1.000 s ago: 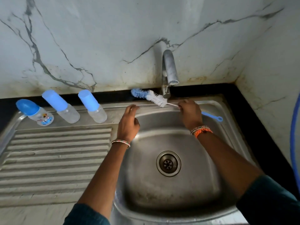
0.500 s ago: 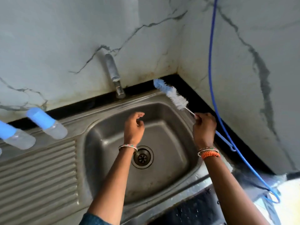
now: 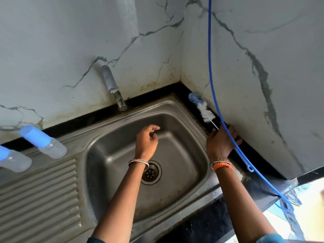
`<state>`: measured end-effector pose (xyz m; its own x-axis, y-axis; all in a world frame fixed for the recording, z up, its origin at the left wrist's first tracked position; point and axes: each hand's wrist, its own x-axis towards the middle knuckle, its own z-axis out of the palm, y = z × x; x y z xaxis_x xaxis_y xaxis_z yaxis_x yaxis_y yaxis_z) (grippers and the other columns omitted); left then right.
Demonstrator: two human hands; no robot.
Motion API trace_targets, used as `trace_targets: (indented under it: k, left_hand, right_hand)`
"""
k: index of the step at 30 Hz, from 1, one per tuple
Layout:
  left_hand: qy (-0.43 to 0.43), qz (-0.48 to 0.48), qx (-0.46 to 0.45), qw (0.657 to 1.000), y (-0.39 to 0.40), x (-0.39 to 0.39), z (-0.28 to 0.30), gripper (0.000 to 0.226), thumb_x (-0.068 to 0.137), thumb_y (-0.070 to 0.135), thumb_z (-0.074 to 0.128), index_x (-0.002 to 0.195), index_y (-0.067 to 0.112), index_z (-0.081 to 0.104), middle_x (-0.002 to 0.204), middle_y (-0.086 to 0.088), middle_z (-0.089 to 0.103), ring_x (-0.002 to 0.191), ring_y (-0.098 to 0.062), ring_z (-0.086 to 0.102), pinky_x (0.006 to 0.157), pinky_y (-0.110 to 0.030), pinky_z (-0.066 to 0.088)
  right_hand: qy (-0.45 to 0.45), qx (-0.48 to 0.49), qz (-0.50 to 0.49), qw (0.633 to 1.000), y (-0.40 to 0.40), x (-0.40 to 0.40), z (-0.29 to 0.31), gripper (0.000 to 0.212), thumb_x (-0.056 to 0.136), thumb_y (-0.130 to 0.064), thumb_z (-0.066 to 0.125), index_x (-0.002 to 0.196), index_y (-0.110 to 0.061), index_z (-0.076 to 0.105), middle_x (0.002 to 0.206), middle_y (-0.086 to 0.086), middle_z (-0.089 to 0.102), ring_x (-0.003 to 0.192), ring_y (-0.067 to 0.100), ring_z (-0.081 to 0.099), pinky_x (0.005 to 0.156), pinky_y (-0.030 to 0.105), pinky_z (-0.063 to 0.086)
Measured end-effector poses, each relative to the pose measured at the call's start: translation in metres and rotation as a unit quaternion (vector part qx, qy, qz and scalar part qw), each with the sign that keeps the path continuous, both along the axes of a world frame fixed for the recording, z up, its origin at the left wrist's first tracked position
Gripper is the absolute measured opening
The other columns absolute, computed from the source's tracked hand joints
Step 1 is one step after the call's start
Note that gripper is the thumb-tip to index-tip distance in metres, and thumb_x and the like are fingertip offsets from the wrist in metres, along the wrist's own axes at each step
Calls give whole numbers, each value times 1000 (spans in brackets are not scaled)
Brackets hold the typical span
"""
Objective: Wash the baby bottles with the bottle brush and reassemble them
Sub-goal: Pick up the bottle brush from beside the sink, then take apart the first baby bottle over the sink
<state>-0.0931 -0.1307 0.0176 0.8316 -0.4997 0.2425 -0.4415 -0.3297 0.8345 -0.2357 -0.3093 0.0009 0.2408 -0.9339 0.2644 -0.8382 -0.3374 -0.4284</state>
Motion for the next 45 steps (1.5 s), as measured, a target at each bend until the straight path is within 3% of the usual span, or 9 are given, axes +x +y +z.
trace_targets:
  k: [5, 12, 17, 21, 24, 27, 33, 39, 45]
  left_hand:
    - [7, 59, -24, 998, 31, 1, 3, 36, 82, -10, 46, 97, 15, 67, 99, 6, 65, 92, -4, 58, 76, -6, 43]
    - [12, 243, -114, 963, 119, 26, 10, 38, 79, -15, 44, 98, 10, 65, 97, 3, 66, 90, -10, 63, 78, -8, 44]
    - [-52, 376, -136, 915, 200, 49, 7, 27, 84, 7, 54, 109, 10, 63, 106, -3, 66, 96, -14, 61, 83, -41, 53]
    - [-79, 420, -122, 896, 250, 76, 3, 34, 84, 15, 58, 118, 9, 59, 115, -2, 62, 104, -18, 58, 83, -49, 53]
    - [-85, 435, -117, 889, 266, 92, 4, 36, 85, 17, 61, 120, 8, 58, 113, 4, 59, 103, -13, 56, 81, -52, 52]
    - [-75, 440, -108, 888, 269, 103, 5, 35, 87, 17, 62, 120, 7, 58, 114, 3, 59, 103, -11, 55, 83, -50, 53]
    - [-78, 366, -31, 927, 256, 103, 13, 55, 80, 32, 63, 128, 7, 52, 123, -6, 60, 115, -18, 55, 99, -37, 45]
    - [-103, 331, -30, 938, 222, 65, 35, 52, 76, 37, 70, 121, 14, 59, 110, 1, 65, 102, -13, 61, 84, -35, 51]
    - [-272, 302, 95, 909, 187, 3, 51, 47, 73, 43, 71, 107, 11, 67, 100, -2, 70, 89, -22, 63, 76, -34, 49]
  right_hand:
    - [-51, -34, 212, 975, 59, 28, 15, 42, 72, -6, 60, 115, -10, 61, 120, 14, 55, 116, 34, 48, 105, 53, 24]
    - [-63, -50, 527, 846, 175, 99, 24, 36, 68, -12, 51, 100, -13, 67, 104, 9, 62, 98, 32, 59, 89, 42, 34]
    - [-43, -6, 693, 719, 249, 169, 55, 37, 75, -7, 52, 110, -10, 64, 109, 11, 61, 102, 33, 58, 86, 44, 47]
    - [-85, -99, 763, 632, 294, 237, 85, 46, 74, -14, 51, 118, -2, 58, 110, 19, 58, 95, 38, 57, 74, 45, 53]
    - [-112, -101, 736, 660, 319, 276, 108, 51, 85, -31, 57, 129, -5, 49, 120, 16, 53, 98, 35, 55, 66, 41, 53]
    - [-4, -47, 717, 695, 337, 306, 113, 59, 87, -50, 57, 130, -11, 45, 118, 10, 53, 102, 31, 54, 72, 39, 49]
    - [-47, 68, 747, 660, 329, 290, 98, 26, 87, -27, 62, 102, -7, 58, 95, 10, 61, 88, 27, 58, 72, 37, 48]
    - [-171, 163, 675, 700, 286, 221, 124, 14, 89, -22, 59, 92, -9, 63, 84, 0, 66, 79, 17, 61, 74, 34, 51]
    - [-107, 283, 524, 796, 238, 152, 133, 50, 84, -59, 53, 71, -11, 59, 71, 10, 64, 59, 27, 64, 53, 30, 49]
